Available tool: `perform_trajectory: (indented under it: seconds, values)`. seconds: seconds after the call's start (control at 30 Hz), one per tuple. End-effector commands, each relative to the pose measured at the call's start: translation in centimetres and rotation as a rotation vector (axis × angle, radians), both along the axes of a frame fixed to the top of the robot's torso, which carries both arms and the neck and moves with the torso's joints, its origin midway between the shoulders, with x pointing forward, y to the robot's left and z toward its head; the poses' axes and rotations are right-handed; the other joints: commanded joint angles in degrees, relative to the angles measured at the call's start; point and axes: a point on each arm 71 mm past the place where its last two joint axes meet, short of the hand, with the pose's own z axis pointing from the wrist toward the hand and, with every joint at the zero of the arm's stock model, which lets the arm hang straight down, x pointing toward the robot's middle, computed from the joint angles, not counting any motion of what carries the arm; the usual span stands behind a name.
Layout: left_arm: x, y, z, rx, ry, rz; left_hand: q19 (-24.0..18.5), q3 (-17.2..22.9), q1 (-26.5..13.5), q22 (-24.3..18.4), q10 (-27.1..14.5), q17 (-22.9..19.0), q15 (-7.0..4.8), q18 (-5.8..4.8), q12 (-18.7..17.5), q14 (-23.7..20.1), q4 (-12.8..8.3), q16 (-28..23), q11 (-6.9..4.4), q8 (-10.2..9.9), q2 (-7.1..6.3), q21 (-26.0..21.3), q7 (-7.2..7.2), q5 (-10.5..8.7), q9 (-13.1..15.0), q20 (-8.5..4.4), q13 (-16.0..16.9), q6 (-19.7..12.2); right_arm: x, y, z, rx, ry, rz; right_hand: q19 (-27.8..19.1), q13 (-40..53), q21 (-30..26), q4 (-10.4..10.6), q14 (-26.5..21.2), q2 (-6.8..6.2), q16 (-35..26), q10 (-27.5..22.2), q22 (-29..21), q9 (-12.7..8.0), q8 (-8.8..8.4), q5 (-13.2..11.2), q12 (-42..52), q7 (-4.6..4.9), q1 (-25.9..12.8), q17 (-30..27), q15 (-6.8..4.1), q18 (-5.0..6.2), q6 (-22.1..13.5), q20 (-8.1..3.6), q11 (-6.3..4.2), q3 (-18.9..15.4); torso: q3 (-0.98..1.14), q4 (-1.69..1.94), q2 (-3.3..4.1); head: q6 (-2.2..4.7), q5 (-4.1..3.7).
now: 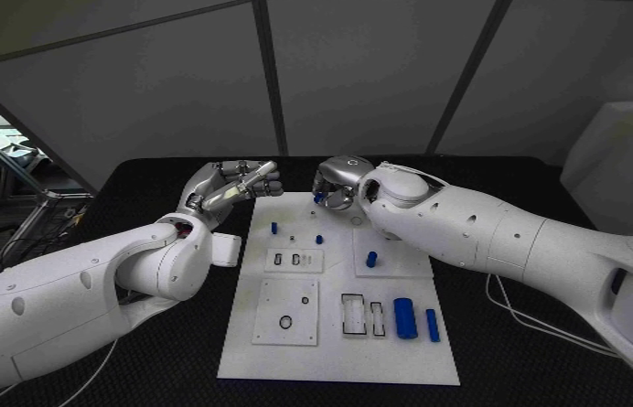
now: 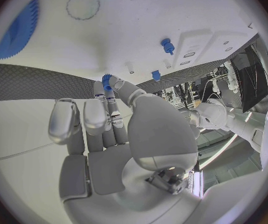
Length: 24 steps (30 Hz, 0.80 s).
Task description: Assemble the parts on the task board
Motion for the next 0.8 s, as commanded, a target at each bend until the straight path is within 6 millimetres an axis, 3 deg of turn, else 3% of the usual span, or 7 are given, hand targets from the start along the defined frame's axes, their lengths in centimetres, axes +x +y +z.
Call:
perform_trajectory:
  seconds: [0.03, 0.23, 0.33, 0.47, 0.6, 0.8]
  values:
    - [0.0, -0.2, 0.2, -0.002, -0.007, -0.016, -0.17, -0.07, -0.6, -0.08, 0.04, 0.1, -0.01, -0.8, -0.34, -0.42, -0.32, -0.13, 0.25, -0.37, 0.01, 0.06, 0.35, 0.06, -0.06, 0.42, -0.04, -0.06, 0.0, 0.2, -0.1, -0.018, 0.011, 0.01, 0.22, -0.05, 0.3, 0.46, 1.9, -0.44, 0.36, -0.4, 0.13, 0.0, -0.12, -0.04, -0.27, 0.33, -0.35, 0.05, 0.12, -0.99, -0.1, 0.13, 0.24, -0.06, 0.0, -0.02, 0.0, 0.09, 0.04]
    - [0.0, -0.2, 0.2, -0.002, -0.007, -0.016, -0.17, -0.07, -0.6, -0.08, 0.04, 0.1, -0.01, -0.8, -0.34, -0.42, -0.32, -0.13, 0.25, -0.37, 0.01, 0.06, 0.35, 0.06, -0.06, 0.42, -0.04, -0.06, 0.1, 0.3, -0.2, -0.021, 0.016, 0.006, -0.18, -0.34, 0.24, 0.89, 1.57, -0.88, 0.27, -1.91, -0.09, -0.33, -0.45, -0.19, -0.61, 0.74, -0.7, -0.44, 0.52, -0.93, -1.59, 0.35, 0.67, 0.17, -0.01, 0.0, -0.02, 0.08, 0.11]
    - [0.0, -0.2, 0.3, -0.002, -0.007, -0.016, -0.17, -0.07, -0.6, -0.08, 0.04, 0.1, -0.01, -0.8, -0.34, -0.42, -0.32, -0.13, 0.25, -0.37, 0.01, 0.06, 0.35, 0.06, -0.06, 0.42, -0.04, -0.06, 0.2, 0.3, -0.3, -0.025, 0.02, -0.001, -2.2, -1.3, -1.05, 1.39, 0.84, -1.94, -1.0, -6.43, -2.62, -0.92, -0.46, -0.8, -0.65, 1.27, -1.37, -2.61, 1.28, -0.43, -6.4, 0.94, 1.71, 0.3, -0.04, -0.03, 0.0, 0.12, 0.14]
    - [0.1, -0.1, 0.3, -0.002, -0.008, -0.016, -0.22, -0.07, -0.62, -0.1, -0.01, 0.11, 0.02, -0.8, -0.43, -0.45, -0.34, -0.23, 0.29, -0.44, 0.04, 0.03, 0.4, 0.07, -0.07, 0.44, -0.04, -0.09, 0.3, 0.1, -0.2, -0.021, 0.014, -0.009, -8.59, -1.75, -6.02, 1.65, -1.75, -2.86, -6.76, -14.43, -11.33, -0.8, -0.4, -1.28, -0.22, 1.09, -0.87, -10.72, 2.07, 1.34, -13.31, 2.02, 2.75, -1.15, -0.03, -0.08, 0.0, 0.17, 0.18]
    - [0.1, -0.1, 0.4, -0.001, -0.008, -0.015, -0.22, -0.07, -0.62, -0.1, -0.01, 0.11, 0.02, -0.8, -0.43, -0.45, -0.34, -0.23, 0.29, -0.44, 0.04, 0.03, 0.4, 0.07, -0.07, 0.44, -0.04, -0.09, 0.0, -0.2, 0.1, -0.002, -0.009, -0.006, -9.66, -1.69, -7.1, 1.78, -2.25, -3.0, -7.88, -15.72, -12.97, -0.76, -0.4, -1.2, 0.14, 1.01, -0.58, -12.3, 2.15, 1.67, -14.43, 2.28, 2.89, -2.17, 0.05, -0.15, -0.03, 0.26, 0.24]
    - [0.1, 0.2, 0.4, 0.001, -0.006, -0.012, -0.25, -0.08, -0.64, -0.12, -0.05, 0.12, 0.04, -0.8, -0.48, -0.47, -0.36, -0.29, 0.32, -0.49, 0.06, 0.01, 0.42, 0.07, -0.07, 0.46, -0.05, -0.12, -1.1, -2.3, 1.0, 0.055, -0.048, -0.019, -7.66, -1.31, -6.05, 2.47, -1.21, -2.57, -6.52, -13.26, -10.85, -0.27, 0.58, -0.06, 2.87, 1.58, -0.39, -10.82, 1.66, 1.26, -11.5, 2.01, 2.28, -3.38, 0.08, -0.36, -0.11, 0.38, 0.3]
